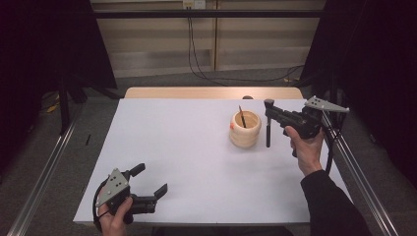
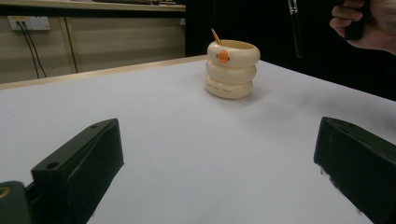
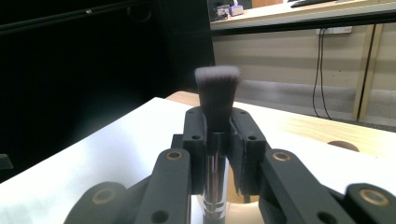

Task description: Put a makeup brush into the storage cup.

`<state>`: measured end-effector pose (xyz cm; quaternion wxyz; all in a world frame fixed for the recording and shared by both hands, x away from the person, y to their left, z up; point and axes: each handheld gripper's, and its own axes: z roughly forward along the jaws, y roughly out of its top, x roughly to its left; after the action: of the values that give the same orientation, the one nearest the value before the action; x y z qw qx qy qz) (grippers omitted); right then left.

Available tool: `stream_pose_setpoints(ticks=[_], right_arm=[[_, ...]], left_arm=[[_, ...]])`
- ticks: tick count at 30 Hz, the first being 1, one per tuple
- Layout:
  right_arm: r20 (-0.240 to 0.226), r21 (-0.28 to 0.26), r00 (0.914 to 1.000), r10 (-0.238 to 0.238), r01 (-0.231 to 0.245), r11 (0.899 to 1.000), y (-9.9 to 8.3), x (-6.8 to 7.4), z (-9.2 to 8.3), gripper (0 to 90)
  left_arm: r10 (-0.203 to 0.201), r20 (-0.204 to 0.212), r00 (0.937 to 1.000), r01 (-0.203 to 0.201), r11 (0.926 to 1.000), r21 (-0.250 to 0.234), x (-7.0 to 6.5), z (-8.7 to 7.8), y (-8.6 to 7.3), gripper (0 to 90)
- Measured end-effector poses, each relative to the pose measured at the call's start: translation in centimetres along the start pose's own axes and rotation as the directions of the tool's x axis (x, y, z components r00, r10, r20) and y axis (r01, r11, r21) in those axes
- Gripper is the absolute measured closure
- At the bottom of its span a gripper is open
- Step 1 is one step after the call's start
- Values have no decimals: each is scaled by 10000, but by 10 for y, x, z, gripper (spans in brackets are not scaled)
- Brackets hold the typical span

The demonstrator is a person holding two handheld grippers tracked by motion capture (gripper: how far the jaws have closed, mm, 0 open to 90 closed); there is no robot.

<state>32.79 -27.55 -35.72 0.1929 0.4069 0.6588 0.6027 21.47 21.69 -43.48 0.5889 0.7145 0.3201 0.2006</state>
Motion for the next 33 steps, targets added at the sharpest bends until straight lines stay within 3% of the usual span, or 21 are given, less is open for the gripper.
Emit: stream_pose_setpoints(ticks=[4, 10, 13, 15, 16, 20, 23, 33], right_arm=[[190, 57, 9998, -113, 112, 9999, 6, 2, 6, 781], [75, 79, 9998, -207, 206, 9998, 13, 4, 17, 781], [188, -220, 9979, -621, 625, 9978, 14, 4, 21, 781], [95, -373, 9990, -435, 438, 9983, 16, 2, 24, 781], [310, -385, 9977, -601, 613, 9974, 17, 2, 26, 781], [436, -256, 9964, -721, 733, 9970, 19, 2, 33, 781], [725, -233, 9958, -557, 575, 9981, 19, 1, 38, 781], [1049, -253, 9912, -813, 844, 9961, 23, -4, 55, 781]], left_arm=[[-42, 15, 10000, 42, 10000, -47, 1, 0, 0, 13], [-30, 31, 10000, 30, 10000, -28, 1, 0, 0, 13], [-32, 53, 10000, 32, 10000, -55, 1, 0, 0, 12], [-39, 35, 10000, 39, 10000, -45, 1, 0, 0, 13], [-41, 38, 10000, 41, 10000, -52, 1, 0, 0, 13], [-28, 49, 10000, 28, 10000, -33, 1, 0, 0, 12], [-112, 11, 9999, 112, 9999, 57, 1, 0, -1, 12], [-81, 39, 10000, 81, 10000, 12, 1, 0, -1, 12]])
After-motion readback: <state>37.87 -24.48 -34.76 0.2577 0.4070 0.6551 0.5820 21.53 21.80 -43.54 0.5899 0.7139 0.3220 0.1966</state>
